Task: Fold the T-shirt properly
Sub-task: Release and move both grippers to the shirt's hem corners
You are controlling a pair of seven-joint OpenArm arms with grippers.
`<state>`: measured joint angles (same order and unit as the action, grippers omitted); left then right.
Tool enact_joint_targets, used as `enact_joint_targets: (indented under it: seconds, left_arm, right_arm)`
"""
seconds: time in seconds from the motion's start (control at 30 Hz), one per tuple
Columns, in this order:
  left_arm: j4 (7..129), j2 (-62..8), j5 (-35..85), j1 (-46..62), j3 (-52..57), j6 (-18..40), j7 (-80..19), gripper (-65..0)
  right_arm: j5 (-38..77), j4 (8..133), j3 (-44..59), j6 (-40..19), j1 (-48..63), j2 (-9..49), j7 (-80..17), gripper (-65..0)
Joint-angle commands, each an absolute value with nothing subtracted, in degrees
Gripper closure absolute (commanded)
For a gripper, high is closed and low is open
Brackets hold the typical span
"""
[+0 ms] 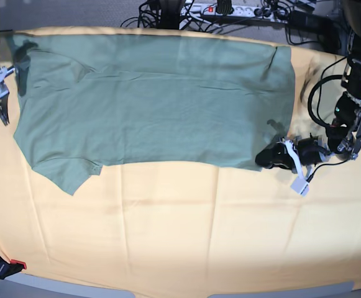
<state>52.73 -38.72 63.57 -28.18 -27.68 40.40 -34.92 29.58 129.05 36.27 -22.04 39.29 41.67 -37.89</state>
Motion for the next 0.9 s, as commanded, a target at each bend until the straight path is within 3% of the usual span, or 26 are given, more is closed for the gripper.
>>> enact_joint_targets:
  seconds: [0.0,0.23,0.37,0.63,0.87]
  left_arm:
    - [53.0,-39.7,62.7,-30.1,-27.3,40.0,-34.7,0.0]
    - [53.0,-39.6,62.2,-32.6,-27.3,40.0,-34.7,0.0]
    - [53.0,-38.7,62.6,-32.8,-27.3,40.0,-34.7,0.0]
    - [53.0,-36.8,62.4,-32.7,-27.3,40.0,-34.7,0.0]
    - [53.0,-36.0,62.4,-32.7,-27.3,40.0,-34.8,0.0]
  right_arm:
    - [30.3,127.9,37.0,-21.9,37.5,41.5,-37.0,-34.9]
    - [34.9,107.5,34.0,-32.1,21.5,34.2,-36.6,-34.9]
    - [37.4,93.5,31.4,-36.6,10.8,33.7,-37.3,-34.9]
    - [39.4,69.9,22.6,-37.6,-9.2,33.6,-40.0,-34.9]
    - [40.3,53.8,16.1,-39.3,-20.4,33.0,-41.5,-34.9]
